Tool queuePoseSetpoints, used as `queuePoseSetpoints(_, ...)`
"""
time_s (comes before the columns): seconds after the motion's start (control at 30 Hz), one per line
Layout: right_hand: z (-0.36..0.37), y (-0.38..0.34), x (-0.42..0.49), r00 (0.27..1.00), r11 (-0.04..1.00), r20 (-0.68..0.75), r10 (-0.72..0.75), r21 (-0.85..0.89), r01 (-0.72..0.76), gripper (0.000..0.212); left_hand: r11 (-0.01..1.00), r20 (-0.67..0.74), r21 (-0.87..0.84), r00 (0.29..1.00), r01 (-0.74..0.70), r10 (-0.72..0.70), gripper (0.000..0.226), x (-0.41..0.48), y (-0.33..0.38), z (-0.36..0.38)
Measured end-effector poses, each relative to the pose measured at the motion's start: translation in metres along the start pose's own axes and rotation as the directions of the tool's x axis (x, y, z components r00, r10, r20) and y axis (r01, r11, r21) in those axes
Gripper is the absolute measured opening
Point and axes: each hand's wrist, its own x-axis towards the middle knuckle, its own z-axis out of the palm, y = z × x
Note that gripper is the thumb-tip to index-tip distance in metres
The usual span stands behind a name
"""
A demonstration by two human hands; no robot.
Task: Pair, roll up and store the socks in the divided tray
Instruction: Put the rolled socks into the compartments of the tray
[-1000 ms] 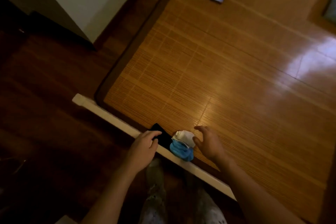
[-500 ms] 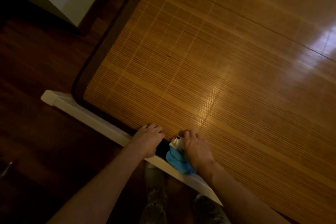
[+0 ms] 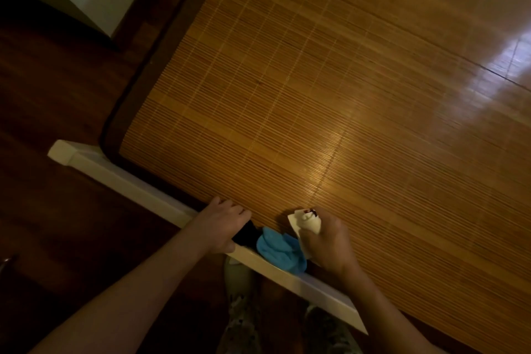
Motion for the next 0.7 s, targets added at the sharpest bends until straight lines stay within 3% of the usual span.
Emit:
queuePoseSetpoints(0.23, 0.007, -0.005, -0.001, 0.982, 0.984, 0.103, 0.155, 0.072, -0.163, 0.021, 0.997, -0.071, -0.071, 0.997, 0.026, -0.031, 0.043, -0.003, -0.001, 0.006)
queuePoseSetpoints(0.37, 0.008, -0.008, -0.005, 0.998, 0.997, 0.046, -0.030, -0.067, 0.033, 0.006, 0.995, -0.092, -0.095, 0.995, 0.027, -0.036, 0.040, -0.001, 0.000, 0.008)
queuePoseSetpoints(0.5, 0.013, -0.003, -0.008, 0.977, 0.955, 0.081, -0.196, -0.211, 0.209, 0.018, 0.993, -0.129, -0.112, 0.991, 0.032, -0.046, 0.041, -0.003, 0.000, 0.010)
queuePoseSetpoints(0.7, 0.037, 0.006, -0.015, 0.972, 0.866, 0.180, -0.150, -0.450, 0.217, 0.029, 0.995, -0.114, -0.094, 0.992, 0.034, -0.045, 0.047, -0.004, 0.003, 0.009)
